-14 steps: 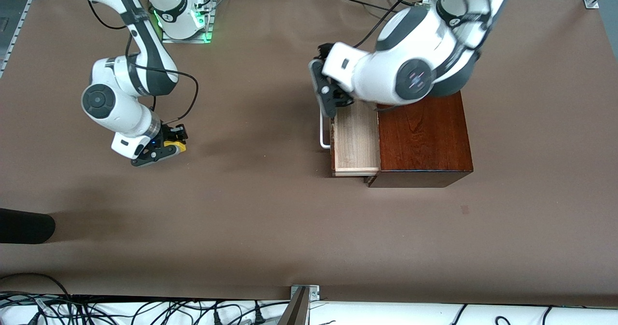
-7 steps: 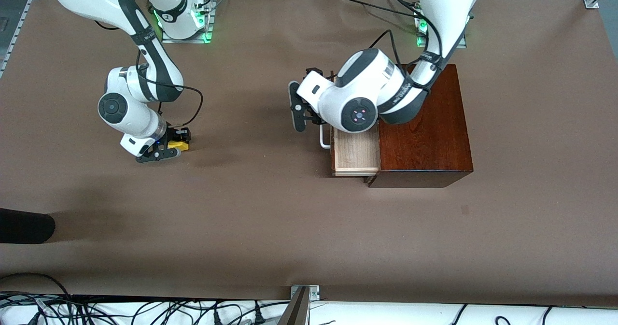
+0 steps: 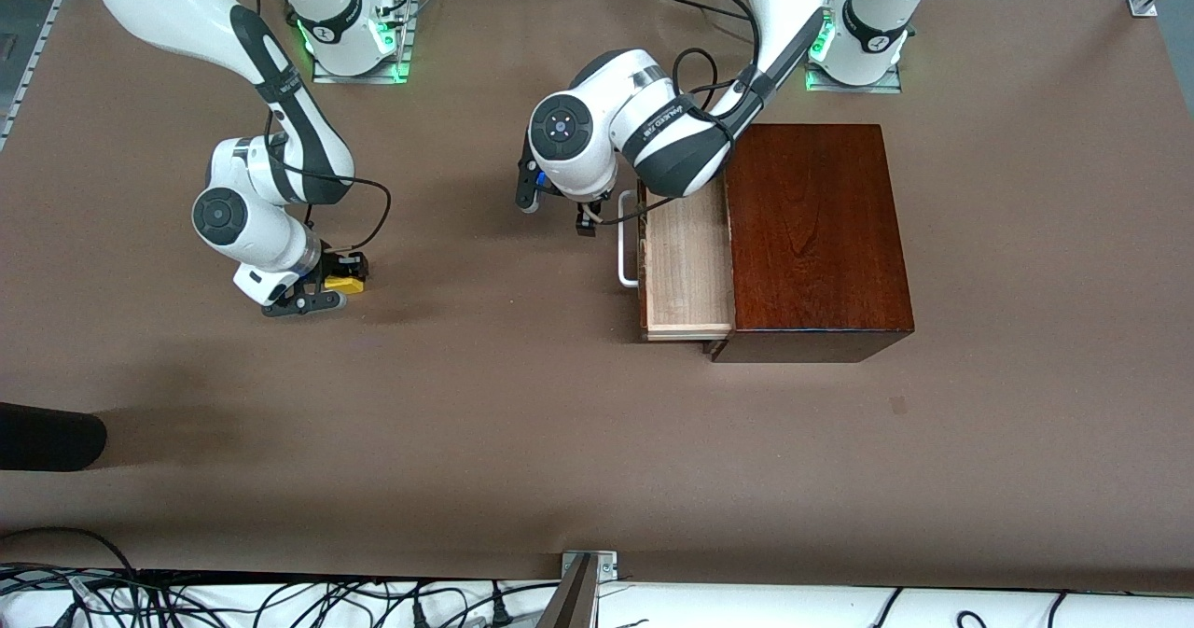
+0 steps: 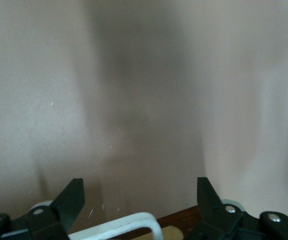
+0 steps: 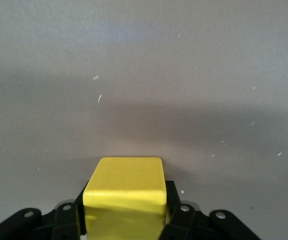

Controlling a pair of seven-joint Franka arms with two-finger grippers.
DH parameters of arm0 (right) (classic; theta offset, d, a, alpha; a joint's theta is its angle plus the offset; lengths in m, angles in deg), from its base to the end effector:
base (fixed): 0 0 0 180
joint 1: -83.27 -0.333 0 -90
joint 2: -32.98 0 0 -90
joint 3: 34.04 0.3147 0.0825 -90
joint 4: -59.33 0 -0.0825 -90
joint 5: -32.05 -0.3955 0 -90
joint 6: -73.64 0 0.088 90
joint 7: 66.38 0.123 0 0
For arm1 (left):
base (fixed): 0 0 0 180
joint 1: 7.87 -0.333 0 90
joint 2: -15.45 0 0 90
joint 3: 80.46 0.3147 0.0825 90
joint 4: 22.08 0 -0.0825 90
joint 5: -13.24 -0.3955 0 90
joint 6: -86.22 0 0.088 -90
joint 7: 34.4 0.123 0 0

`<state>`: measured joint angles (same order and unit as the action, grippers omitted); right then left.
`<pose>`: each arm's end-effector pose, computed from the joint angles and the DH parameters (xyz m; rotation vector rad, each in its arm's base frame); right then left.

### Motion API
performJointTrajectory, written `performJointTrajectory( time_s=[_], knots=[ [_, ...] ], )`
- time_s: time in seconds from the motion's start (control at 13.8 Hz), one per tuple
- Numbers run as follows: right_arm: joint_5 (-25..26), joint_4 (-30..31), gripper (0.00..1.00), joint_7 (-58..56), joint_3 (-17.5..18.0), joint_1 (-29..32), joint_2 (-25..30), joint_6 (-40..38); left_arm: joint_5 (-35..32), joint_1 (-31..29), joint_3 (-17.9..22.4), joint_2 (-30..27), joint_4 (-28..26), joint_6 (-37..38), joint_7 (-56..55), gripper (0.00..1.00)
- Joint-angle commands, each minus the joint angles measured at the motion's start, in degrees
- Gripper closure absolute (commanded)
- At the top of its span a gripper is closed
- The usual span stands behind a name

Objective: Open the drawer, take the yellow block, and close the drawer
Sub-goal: 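Set the block on the table while the left gripper pushes the drawer shut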

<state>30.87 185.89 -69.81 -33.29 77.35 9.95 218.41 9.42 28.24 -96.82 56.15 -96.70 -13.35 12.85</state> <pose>0.5440 0.0639 0.1611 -3.1151 -0.2468 0.1322 0.4710 -0.5351 0.2950 1.9614 -2.2713 -0.3823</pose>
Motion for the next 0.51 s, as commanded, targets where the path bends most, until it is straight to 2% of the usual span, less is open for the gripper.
performJointTrajectory(
  time_s=[0.0,0.15,0.44],
  knots=[
    [-0.66,-0.25,0.00,-0.35,0.65,1.09,6.04,-3.23,-2.32,-0.42,1.24,0.17,-1.13,0.96,1.79,0.00],
    [-0.66,-3.58,0.00,-1.14,-0.14,1.17,10.79,-11.04,-2.41,-2.26,1.95,-0.01,-3.24,2.36,1.88,0.00],
    [-0.57,-12.53,0.00,-1.49,-0.93,1.35,17.21,-23.08,-2.41,-5.69,1.95,-1.14,-2.72,10.00,1.88,0.00]
  ],
)
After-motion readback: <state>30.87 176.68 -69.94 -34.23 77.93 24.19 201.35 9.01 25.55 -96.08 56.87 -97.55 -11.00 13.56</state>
